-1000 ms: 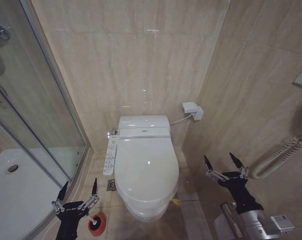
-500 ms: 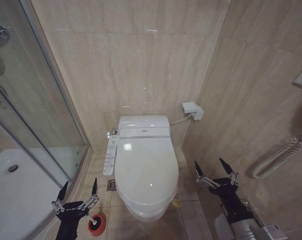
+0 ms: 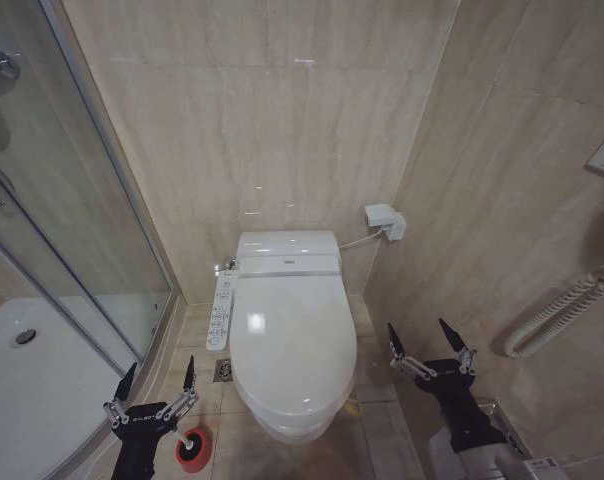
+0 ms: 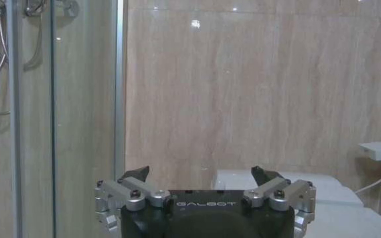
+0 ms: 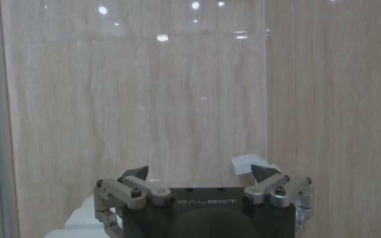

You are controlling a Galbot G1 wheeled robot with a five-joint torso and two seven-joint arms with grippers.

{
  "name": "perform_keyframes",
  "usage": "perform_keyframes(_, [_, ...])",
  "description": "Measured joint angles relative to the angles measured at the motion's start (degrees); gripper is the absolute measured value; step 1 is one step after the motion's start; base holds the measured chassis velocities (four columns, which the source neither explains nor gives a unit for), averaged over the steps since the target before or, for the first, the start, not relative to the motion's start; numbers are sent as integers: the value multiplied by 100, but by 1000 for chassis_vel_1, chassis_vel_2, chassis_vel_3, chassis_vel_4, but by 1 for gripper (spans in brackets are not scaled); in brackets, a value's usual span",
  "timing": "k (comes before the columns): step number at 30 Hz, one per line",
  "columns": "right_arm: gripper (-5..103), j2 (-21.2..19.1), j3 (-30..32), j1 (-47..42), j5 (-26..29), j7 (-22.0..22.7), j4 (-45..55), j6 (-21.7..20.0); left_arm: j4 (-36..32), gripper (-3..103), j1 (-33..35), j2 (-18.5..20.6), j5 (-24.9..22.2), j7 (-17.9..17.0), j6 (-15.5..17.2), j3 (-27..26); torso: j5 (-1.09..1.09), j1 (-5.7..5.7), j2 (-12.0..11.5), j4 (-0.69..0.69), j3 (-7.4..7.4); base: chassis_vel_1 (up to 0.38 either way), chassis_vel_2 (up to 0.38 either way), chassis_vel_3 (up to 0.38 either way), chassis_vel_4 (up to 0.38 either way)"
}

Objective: Open the toilet lid, clean the toilet bowl with a toilet brush, close the toilet lid, and flush.

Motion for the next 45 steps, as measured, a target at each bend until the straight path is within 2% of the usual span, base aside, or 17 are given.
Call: perform_keyframes(45, [100,10,-17,-7,-32,30,-5,-20,0,100,0,0,0,0,0,0,0,0,0,0,0,0,0,0,0])
